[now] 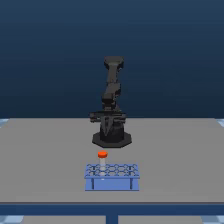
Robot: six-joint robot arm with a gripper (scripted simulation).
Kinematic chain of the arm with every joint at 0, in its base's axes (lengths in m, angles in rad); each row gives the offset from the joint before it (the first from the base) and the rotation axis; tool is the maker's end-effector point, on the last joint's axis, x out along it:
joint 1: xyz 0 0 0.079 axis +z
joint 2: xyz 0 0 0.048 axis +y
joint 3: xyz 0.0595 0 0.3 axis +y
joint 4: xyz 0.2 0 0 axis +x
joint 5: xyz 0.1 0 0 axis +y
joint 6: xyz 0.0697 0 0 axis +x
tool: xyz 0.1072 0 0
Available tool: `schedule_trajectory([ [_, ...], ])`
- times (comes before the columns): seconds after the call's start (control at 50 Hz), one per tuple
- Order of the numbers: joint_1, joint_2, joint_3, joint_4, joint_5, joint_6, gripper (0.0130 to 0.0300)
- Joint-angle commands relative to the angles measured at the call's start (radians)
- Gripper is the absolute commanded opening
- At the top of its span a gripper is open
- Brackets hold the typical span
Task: Pick up the centrifuge tube on the rack
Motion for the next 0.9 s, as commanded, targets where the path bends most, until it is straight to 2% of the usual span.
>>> schedule_trajectory([
  [0.02,0.0,0.0,0.0,0.0,0.0,0.0,0.03],
  [0.6,0.0,0.001,-0.001,-0.009,0.0,0.009,0.03],
  [0.9,-0.004,0.011,-0.006,-0.079,-0.004,0.077,0.03],
])
